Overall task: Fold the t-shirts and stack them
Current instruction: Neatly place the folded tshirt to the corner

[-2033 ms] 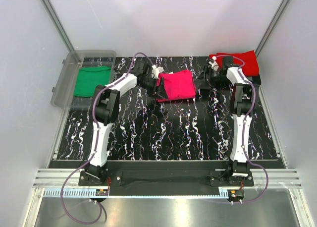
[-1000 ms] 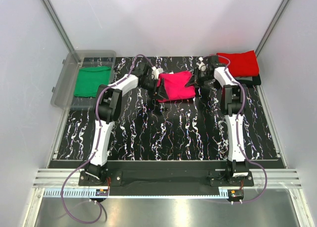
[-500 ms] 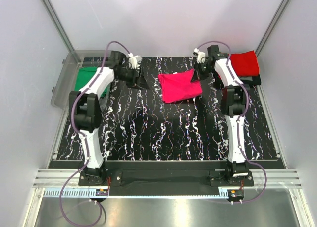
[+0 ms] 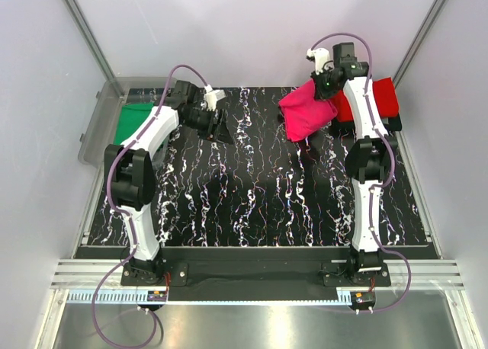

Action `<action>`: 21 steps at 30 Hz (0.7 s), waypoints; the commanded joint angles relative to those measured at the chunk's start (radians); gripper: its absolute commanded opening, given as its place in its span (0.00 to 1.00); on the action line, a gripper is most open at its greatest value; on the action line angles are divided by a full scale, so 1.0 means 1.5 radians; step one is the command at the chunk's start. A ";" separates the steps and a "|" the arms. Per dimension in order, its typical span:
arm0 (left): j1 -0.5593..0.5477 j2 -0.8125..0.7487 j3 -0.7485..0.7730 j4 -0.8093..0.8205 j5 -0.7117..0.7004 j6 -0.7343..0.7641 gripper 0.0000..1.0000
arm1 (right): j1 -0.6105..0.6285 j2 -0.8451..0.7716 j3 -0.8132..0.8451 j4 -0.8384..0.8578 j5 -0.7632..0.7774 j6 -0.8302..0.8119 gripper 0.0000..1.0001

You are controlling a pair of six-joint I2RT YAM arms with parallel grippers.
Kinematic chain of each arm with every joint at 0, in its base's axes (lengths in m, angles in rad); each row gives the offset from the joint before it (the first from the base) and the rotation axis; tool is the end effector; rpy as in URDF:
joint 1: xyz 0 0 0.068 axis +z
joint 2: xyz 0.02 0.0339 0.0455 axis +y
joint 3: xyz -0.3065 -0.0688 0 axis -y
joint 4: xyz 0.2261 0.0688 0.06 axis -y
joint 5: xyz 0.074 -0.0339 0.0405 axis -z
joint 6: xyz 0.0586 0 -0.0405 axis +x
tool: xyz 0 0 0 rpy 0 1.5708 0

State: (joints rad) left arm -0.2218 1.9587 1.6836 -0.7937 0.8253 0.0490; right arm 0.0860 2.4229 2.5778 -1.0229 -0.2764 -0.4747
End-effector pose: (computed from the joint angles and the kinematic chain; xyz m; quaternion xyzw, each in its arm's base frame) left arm 0.4047 -0.1354 0.2938 0.2185 0.8658 -0.4067 0.1932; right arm 0.5457 0.0631 0.3100 -0.3029 0.8805 0.0611 0.3595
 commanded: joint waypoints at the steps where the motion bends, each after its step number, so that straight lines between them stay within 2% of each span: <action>1: -0.009 -0.027 0.027 0.009 -0.001 0.015 0.68 | -0.015 -0.055 0.067 0.004 0.043 -0.019 0.00; 10: -0.056 -0.019 0.034 0.010 -0.013 0.022 0.69 | -0.053 -0.073 0.117 0.026 0.076 -0.023 0.00; 12: -0.064 -0.017 0.035 0.010 -0.015 0.023 0.69 | -0.083 -0.070 0.128 0.035 0.080 -0.024 0.00; 21: -0.076 -0.011 0.037 0.009 -0.025 0.025 0.69 | -0.131 -0.054 0.166 0.074 0.097 -0.003 0.00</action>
State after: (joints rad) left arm -0.3325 1.9587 1.6939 -0.7933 0.8013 0.0635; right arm -0.0994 2.4065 2.7564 -1.0016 -0.1547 -0.4923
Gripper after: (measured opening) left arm 0.689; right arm 0.031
